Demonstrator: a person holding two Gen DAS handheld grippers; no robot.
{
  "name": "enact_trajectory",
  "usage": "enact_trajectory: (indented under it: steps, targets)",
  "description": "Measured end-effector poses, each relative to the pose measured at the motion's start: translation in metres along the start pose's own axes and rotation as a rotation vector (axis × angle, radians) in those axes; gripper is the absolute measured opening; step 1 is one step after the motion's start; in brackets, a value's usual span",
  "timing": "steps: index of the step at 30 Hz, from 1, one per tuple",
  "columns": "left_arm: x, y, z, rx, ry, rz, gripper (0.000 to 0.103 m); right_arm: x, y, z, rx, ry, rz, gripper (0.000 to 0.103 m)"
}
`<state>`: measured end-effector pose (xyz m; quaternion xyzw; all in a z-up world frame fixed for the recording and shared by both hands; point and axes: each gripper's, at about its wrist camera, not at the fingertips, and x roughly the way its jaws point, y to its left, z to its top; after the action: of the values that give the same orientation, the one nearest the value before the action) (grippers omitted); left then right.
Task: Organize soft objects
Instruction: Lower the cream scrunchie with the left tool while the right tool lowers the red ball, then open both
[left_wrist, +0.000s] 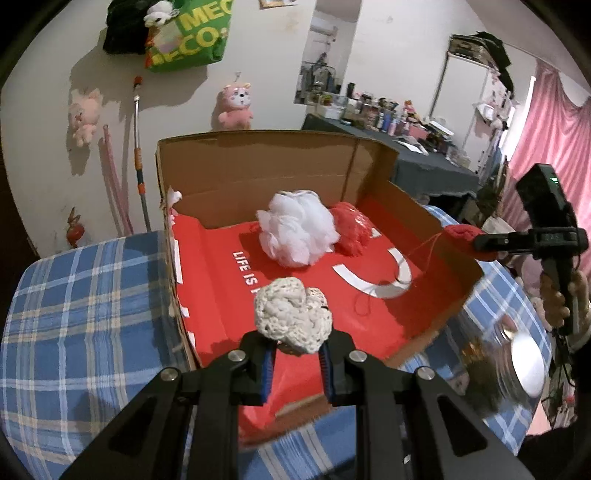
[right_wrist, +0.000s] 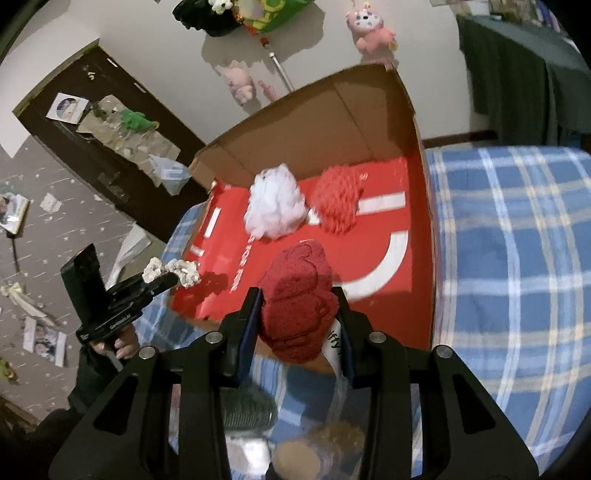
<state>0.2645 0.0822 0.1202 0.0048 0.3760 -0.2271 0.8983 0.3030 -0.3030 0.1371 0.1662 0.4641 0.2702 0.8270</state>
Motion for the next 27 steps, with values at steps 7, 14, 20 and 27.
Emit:
enact_trajectory:
  steps: [7, 14, 20, 27]
  targets:
    - [0.033, 0.009, 0.016, -0.034, 0.054, 0.066, 0.022, 0.032, 0.025, 0.013, -0.165, 0.004, -0.298, 0.035]
    - [0.06, 0.01, 0.026, -0.027, 0.116, 0.141, 0.022, 0.079, 0.031, 0.02, -0.267, 0.083, -0.493, 0.035]
    - [0.078, 0.011, 0.029, -0.007, 0.174, 0.195, 0.022, 0.103, 0.023, 0.024, -0.277, 0.151, -0.563, 0.035]
    - [0.095, 0.011, 0.027, 0.013, 0.217, 0.228, 0.024, 0.12, 0.012, 0.026, -0.275, 0.207, -0.598, 0.037]
